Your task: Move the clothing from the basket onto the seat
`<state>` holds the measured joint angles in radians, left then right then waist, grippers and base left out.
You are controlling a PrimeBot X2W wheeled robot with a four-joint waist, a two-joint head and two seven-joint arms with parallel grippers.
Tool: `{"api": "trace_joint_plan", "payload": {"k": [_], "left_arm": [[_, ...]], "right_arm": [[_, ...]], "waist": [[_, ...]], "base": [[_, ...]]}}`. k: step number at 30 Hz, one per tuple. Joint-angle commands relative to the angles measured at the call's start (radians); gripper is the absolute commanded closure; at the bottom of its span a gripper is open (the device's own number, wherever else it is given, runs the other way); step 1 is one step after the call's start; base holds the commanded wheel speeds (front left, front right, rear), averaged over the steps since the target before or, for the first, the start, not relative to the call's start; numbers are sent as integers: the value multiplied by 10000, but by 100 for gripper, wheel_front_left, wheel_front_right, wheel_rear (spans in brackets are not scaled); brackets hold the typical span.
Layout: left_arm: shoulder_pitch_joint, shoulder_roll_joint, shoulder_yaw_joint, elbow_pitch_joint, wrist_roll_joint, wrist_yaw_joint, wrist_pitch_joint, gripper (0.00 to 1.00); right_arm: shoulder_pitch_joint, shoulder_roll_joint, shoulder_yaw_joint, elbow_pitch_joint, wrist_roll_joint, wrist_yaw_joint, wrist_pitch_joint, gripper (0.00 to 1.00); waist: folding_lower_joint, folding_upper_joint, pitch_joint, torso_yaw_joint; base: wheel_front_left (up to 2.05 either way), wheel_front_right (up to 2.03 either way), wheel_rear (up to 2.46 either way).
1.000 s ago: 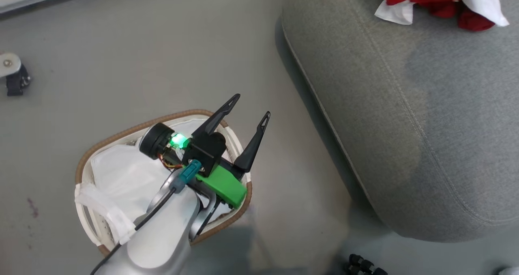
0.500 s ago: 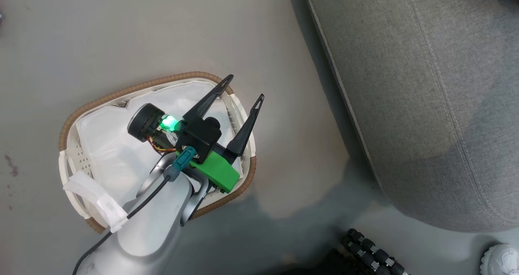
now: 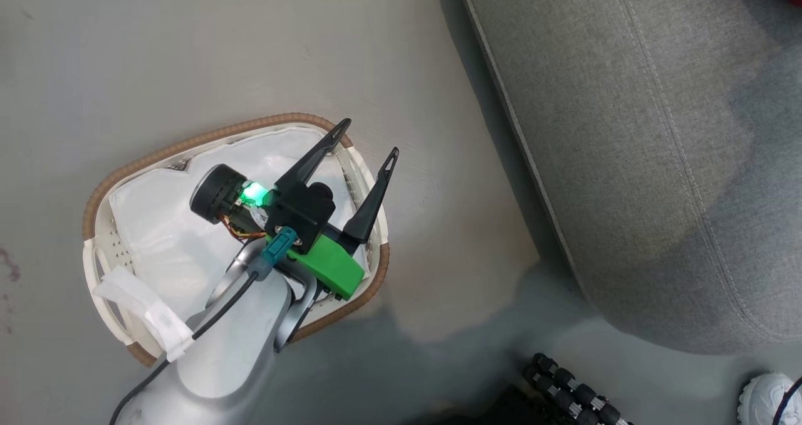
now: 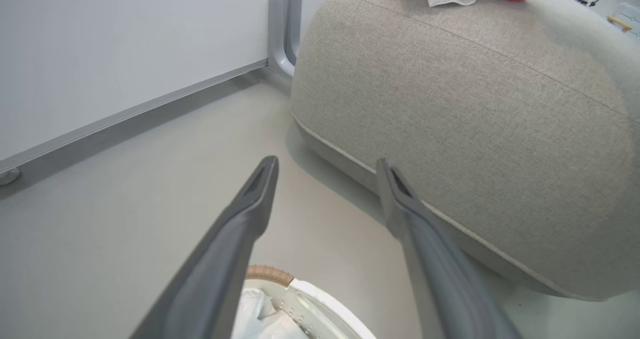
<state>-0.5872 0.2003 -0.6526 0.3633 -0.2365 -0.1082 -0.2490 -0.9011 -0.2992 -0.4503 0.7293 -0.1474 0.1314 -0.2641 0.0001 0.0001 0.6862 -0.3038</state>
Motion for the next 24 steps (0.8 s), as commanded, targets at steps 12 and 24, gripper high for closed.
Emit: {"api": "trace_joint_plan", "payload": {"k": [12, 24], "left_arm": [[668, -776, 267, 180, -517, -48, -169, 0], [2124, -1178, 1678, -154, -680, -99, -166, 0]], "right_arm": [[2728, 272, -23, -963, 243, -14, -3, 0], [3081, -254, 852, -1834, 258, -14, -3, 0]], "waist": [[-1, -1, -1936, 713], [-1, -1, -3983, 1723]], "base": [[0, 0, 0], [0, 0, 0]]}}
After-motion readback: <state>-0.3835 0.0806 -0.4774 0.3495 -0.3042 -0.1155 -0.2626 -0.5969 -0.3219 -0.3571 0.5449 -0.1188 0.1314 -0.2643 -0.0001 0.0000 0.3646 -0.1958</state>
